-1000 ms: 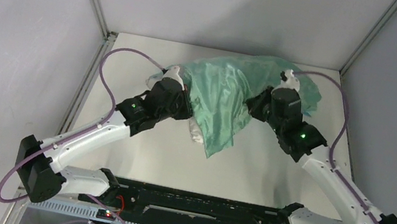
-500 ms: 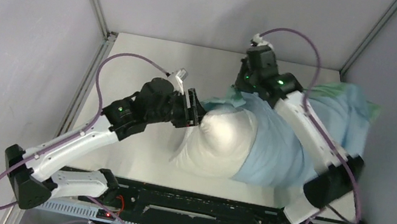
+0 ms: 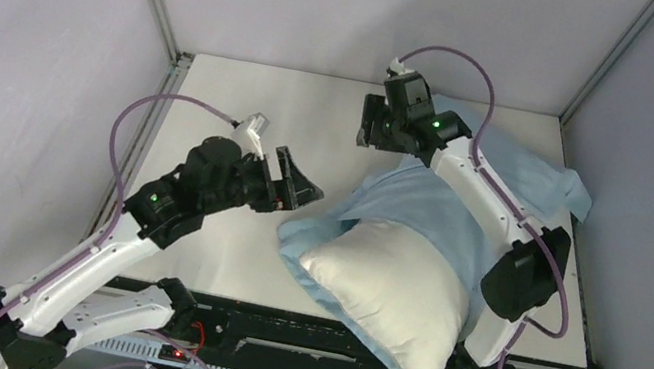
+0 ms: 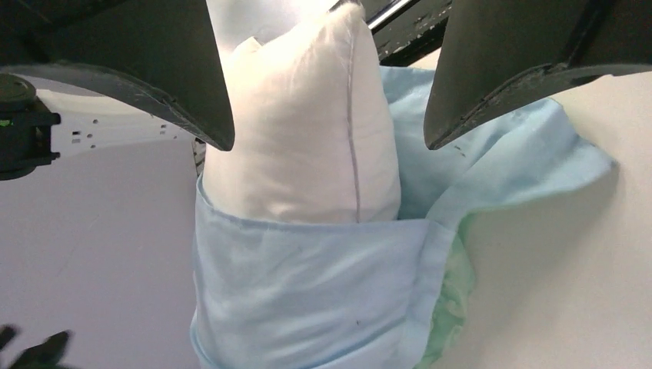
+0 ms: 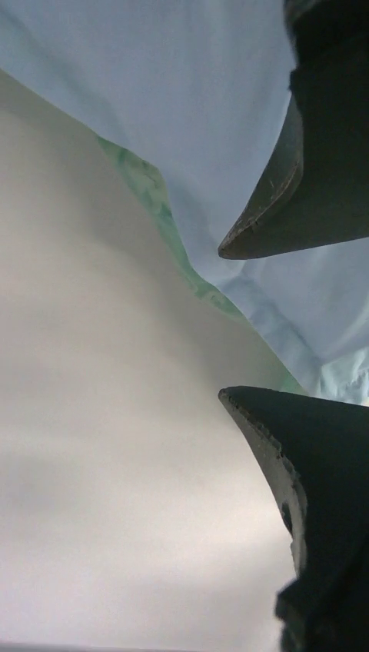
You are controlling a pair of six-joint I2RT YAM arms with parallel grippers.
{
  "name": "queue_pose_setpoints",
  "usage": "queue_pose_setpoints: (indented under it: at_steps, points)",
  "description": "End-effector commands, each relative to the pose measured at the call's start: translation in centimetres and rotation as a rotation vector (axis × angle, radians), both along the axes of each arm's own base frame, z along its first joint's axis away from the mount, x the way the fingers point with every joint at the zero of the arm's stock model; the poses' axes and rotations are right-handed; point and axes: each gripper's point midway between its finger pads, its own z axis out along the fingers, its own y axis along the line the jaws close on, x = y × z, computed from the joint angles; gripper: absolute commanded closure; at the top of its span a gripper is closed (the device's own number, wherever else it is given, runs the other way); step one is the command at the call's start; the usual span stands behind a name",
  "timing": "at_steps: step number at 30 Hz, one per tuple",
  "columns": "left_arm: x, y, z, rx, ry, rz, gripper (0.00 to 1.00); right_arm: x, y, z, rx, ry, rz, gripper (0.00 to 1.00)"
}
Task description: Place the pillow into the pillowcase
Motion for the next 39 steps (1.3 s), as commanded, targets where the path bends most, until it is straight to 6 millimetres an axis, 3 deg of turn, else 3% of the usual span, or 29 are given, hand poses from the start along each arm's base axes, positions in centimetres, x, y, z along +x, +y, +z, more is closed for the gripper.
queue_pose_setpoints:
  at_steps: [1, 6, 10, 12, 13, 14, 16, 17, 18, 21, 29, 33, 36, 39]
  points:
    - [-1.5, 0.5, -1.5, 0.022, -0.016, -0.039, 0.06, -0.8, -0.2, 9.7, -0.001, -0.226, 0.037, 0.34]
    - [-5.0, -2.6, -4.7, 0.019, 0.043, -0.182, 0.02, -4.4, -2.8, 10.6, -0.154, -0.267, 0.085, 0.26]
    - [-7.0, -5.6, -7.3, 0.008, 0.078, -0.299, 0.00, -7.7, -5.6, 9.0, -0.225, -0.249, 0.089, 0.23]
    - [-6.7, -7.1, -8.0, -0.031, 0.090, -0.321, 0.05, -9.1, -6.5, 8.0, -0.230, -0.231, 0.095, 0.22]
    - [-6.1, -7.5, -8.8, -0.024, 0.096, -0.308, 0.12, -9.5, -6.8, 7.4, -0.238, -0.220, 0.098, 0.22]
    - [-5.0, -7.7, -9.7, 0.009, 0.099, -0.282, 0.26, -9.9, -6.9, 6.8, -0.241, -0.211, 0.108, 0.22]
    - [-2.3, -7.2, -11.9, 0.066, 0.135, -0.201, 0.74, -10.5, -6.8, 5.6, -0.264, -0.191, 0.141, 0.22]
    - [-1.0, -6.9, -12.6, 0.070, 0.143, -0.167, 0.90, -10.8, -6.5, 5.3, -0.285, -0.189, 0.161, 0.22]
    - [0.1, -6.5, -13.3, 0.084, 0.148, -0.142, 0.98, -11.1, -6.1, 5.0, -0.307, -0.191, 0.183, 0.22]
    - [1.9, -5.9, -14.2, 0.126, 0.151, -0.106, 1.00, -10.9, -5.2, 3.8, -0.399, -0.202, 0.233, 0.21]
    - [4.0, -3.5, -15.0, 0.130, 0.163, -0.025, 1.00, -8.4, -4.9, -0.1, -0.687, -0.193, 0.219, 0.21]
    - [4.6, -2.8, -14.9, 0.128, 0.160, -0.014, 1.00, -7.3, -4.6, -0.8, -0.785, -0.219, 0.198, 0.24]
    - [5.0, -2.6, -14.7, 0.125, 0.155, -0.006, 1.00, -5.8, -5.3, 0.3, -0.868, -0.269, 0.103, 0.41]
    - [5.8, -2.8, -14.0, 0.106, 0.147, 0.008, 1.00, -4.7, -4.0, 3.4, -0.822, -0.317, 0.057, 0.78]
